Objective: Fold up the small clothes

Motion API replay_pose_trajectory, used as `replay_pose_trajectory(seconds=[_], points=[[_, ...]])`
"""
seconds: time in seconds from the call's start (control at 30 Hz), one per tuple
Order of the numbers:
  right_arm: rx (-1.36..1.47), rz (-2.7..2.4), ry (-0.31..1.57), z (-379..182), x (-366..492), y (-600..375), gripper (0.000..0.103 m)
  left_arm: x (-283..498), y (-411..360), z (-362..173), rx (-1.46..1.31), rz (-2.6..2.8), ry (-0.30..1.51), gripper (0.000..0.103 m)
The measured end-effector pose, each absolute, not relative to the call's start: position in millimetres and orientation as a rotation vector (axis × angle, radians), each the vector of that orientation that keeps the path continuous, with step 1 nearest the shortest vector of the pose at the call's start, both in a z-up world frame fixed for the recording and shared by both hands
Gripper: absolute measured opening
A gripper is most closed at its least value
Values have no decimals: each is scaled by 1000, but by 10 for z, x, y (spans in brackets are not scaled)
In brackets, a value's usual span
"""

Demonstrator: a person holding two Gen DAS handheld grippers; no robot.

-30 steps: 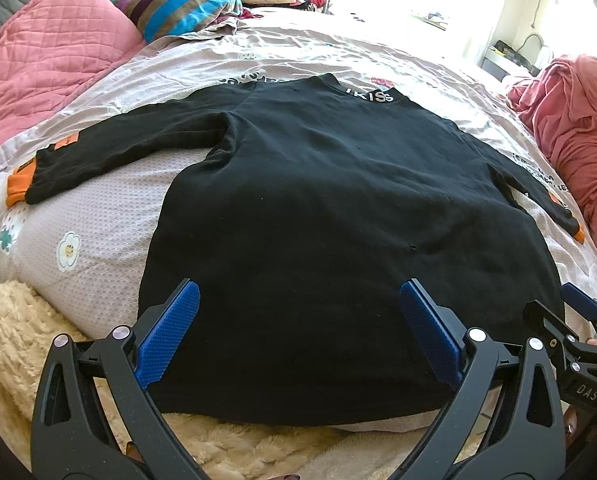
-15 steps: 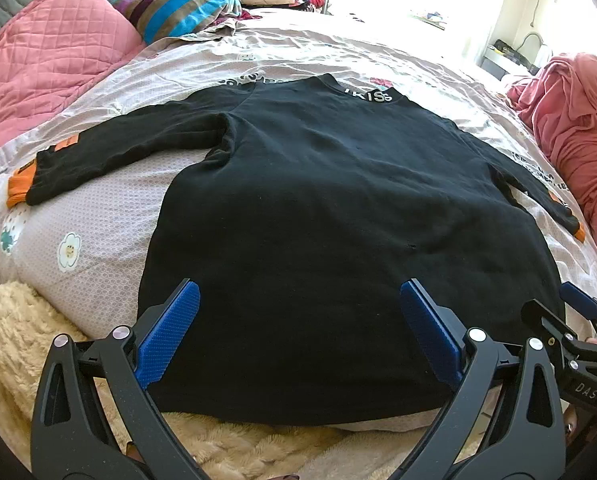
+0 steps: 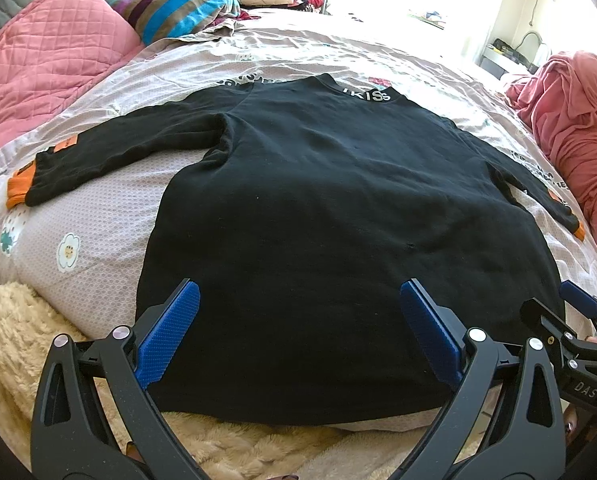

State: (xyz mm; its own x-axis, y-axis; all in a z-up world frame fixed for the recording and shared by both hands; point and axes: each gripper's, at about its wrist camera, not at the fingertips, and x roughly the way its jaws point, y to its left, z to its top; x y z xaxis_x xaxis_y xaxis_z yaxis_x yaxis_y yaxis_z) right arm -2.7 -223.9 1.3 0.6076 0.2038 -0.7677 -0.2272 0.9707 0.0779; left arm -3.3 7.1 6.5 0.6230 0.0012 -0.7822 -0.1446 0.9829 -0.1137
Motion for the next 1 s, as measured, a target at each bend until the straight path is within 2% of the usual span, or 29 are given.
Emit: replay_pose_trajectory(seconds=[0.43, 1.0], points=[[-32, 259, 867, 104, 72, -2190, 99, 55, 37, 104, -191, 78, 897, 94], [-24, 277, 841, 225, 602, -2068, 99, 583, 153, 358, -206, 94, 889, 94]])
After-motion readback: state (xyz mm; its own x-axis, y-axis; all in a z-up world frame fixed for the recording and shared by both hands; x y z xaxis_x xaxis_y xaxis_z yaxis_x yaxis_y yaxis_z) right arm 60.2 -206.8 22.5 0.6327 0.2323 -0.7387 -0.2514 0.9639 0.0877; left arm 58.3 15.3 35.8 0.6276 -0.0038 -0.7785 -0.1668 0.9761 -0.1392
